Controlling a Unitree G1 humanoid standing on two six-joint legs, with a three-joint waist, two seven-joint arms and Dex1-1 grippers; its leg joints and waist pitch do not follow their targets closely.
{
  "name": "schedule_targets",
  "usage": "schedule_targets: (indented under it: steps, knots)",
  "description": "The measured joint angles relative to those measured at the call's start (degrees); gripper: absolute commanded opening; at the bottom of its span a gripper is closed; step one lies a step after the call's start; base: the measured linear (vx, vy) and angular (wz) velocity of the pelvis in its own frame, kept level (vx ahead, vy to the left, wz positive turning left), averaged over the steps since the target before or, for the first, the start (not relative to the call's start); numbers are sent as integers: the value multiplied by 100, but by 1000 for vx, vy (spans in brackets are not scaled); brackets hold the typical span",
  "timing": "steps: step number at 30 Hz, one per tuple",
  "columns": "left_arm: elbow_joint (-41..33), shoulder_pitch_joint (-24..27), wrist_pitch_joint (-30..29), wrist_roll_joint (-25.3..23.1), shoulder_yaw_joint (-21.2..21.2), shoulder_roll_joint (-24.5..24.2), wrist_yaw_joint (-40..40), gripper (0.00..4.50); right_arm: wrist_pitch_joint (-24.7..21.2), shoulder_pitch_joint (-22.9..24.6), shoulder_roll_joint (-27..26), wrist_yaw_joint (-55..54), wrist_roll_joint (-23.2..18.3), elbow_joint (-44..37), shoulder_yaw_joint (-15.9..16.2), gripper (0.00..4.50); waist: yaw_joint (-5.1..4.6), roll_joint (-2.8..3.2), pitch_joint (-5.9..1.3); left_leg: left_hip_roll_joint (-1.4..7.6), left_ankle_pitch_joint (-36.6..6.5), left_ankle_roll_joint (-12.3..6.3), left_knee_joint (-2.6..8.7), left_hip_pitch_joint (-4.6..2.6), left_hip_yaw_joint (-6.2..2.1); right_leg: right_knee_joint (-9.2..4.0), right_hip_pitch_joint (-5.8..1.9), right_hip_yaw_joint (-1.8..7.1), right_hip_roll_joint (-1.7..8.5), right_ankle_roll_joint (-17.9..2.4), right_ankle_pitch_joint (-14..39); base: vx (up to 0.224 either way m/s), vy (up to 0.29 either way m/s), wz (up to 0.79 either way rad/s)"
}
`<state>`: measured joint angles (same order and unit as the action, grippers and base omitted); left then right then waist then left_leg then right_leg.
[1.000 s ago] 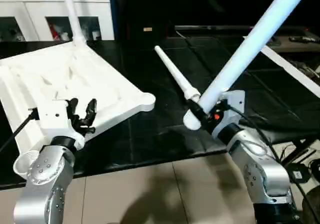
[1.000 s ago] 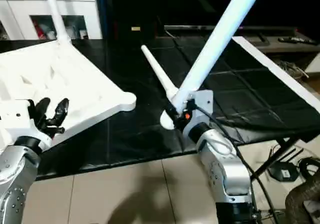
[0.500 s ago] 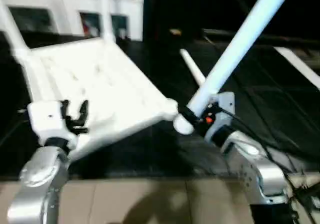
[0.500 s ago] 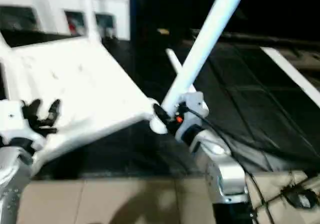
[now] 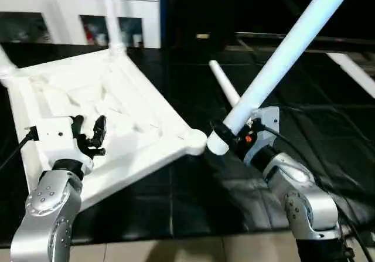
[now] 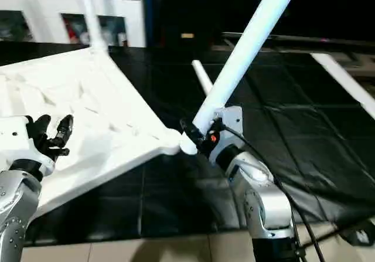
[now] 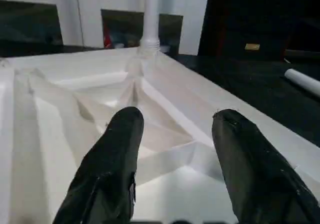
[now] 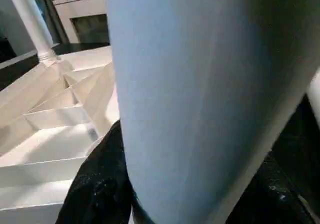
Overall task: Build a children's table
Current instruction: Insert table leg to table base
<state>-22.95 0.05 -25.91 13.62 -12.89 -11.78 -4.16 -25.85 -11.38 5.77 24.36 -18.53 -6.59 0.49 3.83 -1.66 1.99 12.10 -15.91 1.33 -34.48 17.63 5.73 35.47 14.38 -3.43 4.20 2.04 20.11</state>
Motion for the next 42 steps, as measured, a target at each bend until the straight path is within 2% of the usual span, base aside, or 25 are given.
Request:
schedule_targets:
  steps: [4, 6, 7, 8, 9, 10, 11, 12, 13, 14, 15, 16, 18, 20, 21, 22, 23, 24, 26, 31, 36, 38, 40, 41, 42]
  knots:
    - [-7, -3, -6, 3, 17, 27, 10, 255, -7, 31, 113, 9, 16, 1, -10, 191, 88, 7, -11, 11, -60, -74, -13, -67, -66, 12, -66, 128, -135, -23, 82, 68, -25, 19]
    - [-18, 87, -13, -7, -117, -12, 54, 255, -14, -76, 18, 102, 15, 0, 209, 191, 36, -100, -65, -61, -112, 27, 3, -149, -215, 503, 223, 102, 12, -27, 221, 39, -84, -11]
    - [-24, 103, -13, -7, -154, -27, 69, 255, -11, -92, 11, 141, 19, -3, 295, 191, -6, -159, -87, -132, -158, -7, -2, -183, -289, 606, 370, 115, 67, -36, 245, 13, -101, -24]
    - [-31, 100, -15, -7, -158, -11, 71, 255, -5, -83, 43, 181, 23, -7, 336, 191, -36, -251, -98, -234, -207, -49, -65, -171, -289, 654, 378, 153, 100, -74, 271, -31, -97, -27]
    - [-39, 36, -23, 4, 11, 101, 56, 255, 8, 77, 189, 191, 37, -15, 254, 191, -23, -228, -56, -222, -194, -646, -443, -30, -266, 586, 204, 199, 7, -101, 310, -3, -58, 2]
    - [-71, 43, -23, 12, 197, 178, 32, 255, -20, 180, 328, 186, 87, 23, 167, 191, 38, -245, -25, -279, -159, -804, -774, 151, -222, 422, 59, 140, -13, -95, 276, -3, -58, 2]
    - [-120, 59, -22, 13, 254, 158, 2, 255, -23, 209, 369, 175, 116, 63, 50, 191, 64, -173, -42, -390, -145, -778, -914, 343, -161, 247, -71, 3, 6, -59, 229, 34, -19, 30]
    - [-182, 78, -13, 11, 218, 81, -12, 255, -21, 182, 347, 173, 114, 55, 1, 191, 88, -65, -58, -459, -70, -655, -660, 533, -56, 3, -261, -299, 31, -29, 154, 63, 26, 39]
    - [-231, 80, -2, 9, 165, 38, -24, 255, -17, 118, 298, 176, 105, 49, 9, 191, 115, 107, -43, -457, -39, -605, -326, 550, -25, -183, -464, -656, 16, 7, 100, 63, 26, 39]
    - [-277, 114, 12, 3, 120, -37, -48, 255, -8, 56, 180, 175, 68, 64, 10, 191, 143, 256, -10, -454, 229, -511, -306, 517, -160, -287, -673, -936, 26, 11, 101, 138, 96, 21]
    - [-297, 167, 18, -10, 5, -149, -60, 255, -8, 29, -57, 177, -39, 39, 84, 191, 77, 267, 2, -503, 257, -219, -320, 417, -372, -304, -779, -1088, 29, 74, 153, 256, 52, 18]
    - [-272, 168, 24, -41, -65, -199, -64, 255, -14, -46, -170, 173, -129, 35, 194, 191, 49, 165, -4, -571, 236, -167, -317, 418, -385, -23, -655, -800, -36, -24, 221, 256, 52, 18]
    - [-188, 201, 11, -105, 24, -230, -144, 255, 2, -64, -172, 108, -185, -7, 213, 191, 25, 169, -24, -641, 168, -199, -333, 370, -383, 795, -33, -339, -222, -103, 254, 172, 5, 15]
    - [-198, 175, 57, -112, 184, -349, -314, 255, 173, 58, -55, 1, -114, -17, 152, 191, -17, 161, -36, -714, 151, -222, -337, 333, -319, 843, 503, -171, -273, 25, 170, 77, 33, 8]
    - [-196, 154, 81, -132, 275, -365, -386, 255, 236, 140, -54, -60, -104, -17, 59, 191, -17, 105, -41, -794, 149, -223, -344, 310, -215, 631, 772, -35, -238, 52, -58, 0, 0, 0]
    - [-193, 114, 100, -155, 360, -380, -441, 255, 302, 206, -62, -113, -104, -34, -15, 191, -19, 9, -37, -893, 139, -231, -354, 299, -123, 306, 880, 88, -147, -49, -462, 0, 0, 0]
    - [-155, 66, 109, -172, 484, -357, -491, 255, 372, 310, -55, -168, -83, -58, -79, 191, -11, -55, -27, -923, 105, -217, -385, 299, -20, 284, 875, 194, -88, -146, -808, -10, -59, 16]
    - [-126, 53, 110, -187, 654, -337, -561, 255, 401, 394, -52, -220, -26, -60, -142, 191, 67, 25, 10, -889, 109, -204, -330, 235, 42, 250, 852, 230, -94, -182, -800, -21, -57, 5]
    - [-91, -5, 130, -204, 717, -356, -631, 255, 414, 449, -51, -273, 73, -101, -188, 191, 94, 96, 33, -844, 159, -115, -275, 236, 81, 236, 858, 223, -97, -206, -820, -10, -28, 3]
    - [53, -33, 203, -213, 728, -422, -724, 255, 414, 498, -156, -367, 139, -423, -54, 191, 32, 147, 63, -697, 173, -63, -266, 251, 144, 125, 823, 89, -119, -292, -870, 0, 0, 0]
    - [107, -39, 234, -213, 776, -429, -809, 255, 413, 531, -110, -583, 136, -439, -105, 191, -27, 166, 83, -627, 175, -61, -264, 229, 253, 93, 786, 90, -99, -285, -867, 0, 0, 0]
    - [143, -39, 239, -215, 777, -427, -807, 255, 413, 515, -100, -577, 144, -428, -121, 191, 36, 162, 85, -568, 173, -63, -274, 191, 410, 84, 820, 292, -195, -265, -867, -5, 19, -14]
    - [144, -43, 247, -215, 777, -424, -806, 255, 413, 513, -100, -559, 151, -397, -120, 191, 169, 161, 90, -590, 140, -114, -333, 166, 435, 60, 844, 566, -324, -198, -902, -2, 71, -56]
    - [145, -41, 248, -220, 778, -409, -798, 255, 413, 513, -85, -538, 168, -391, -120, 191, 203, 133, 104, -632, 103, -169, -379, 190, 396, 55, 838, 636, -328, -151, -936, -1, 126, -57]
    - [143, -51, 252, -250, 795, -404, -791, 255, 413, 513, -52, -507, 196, -380, -118, 191, 192, 167, 89, -684, 79, -204, -474, 254, 236, 36, 839, 594, -269, -128, -949, -5, 179, -36]
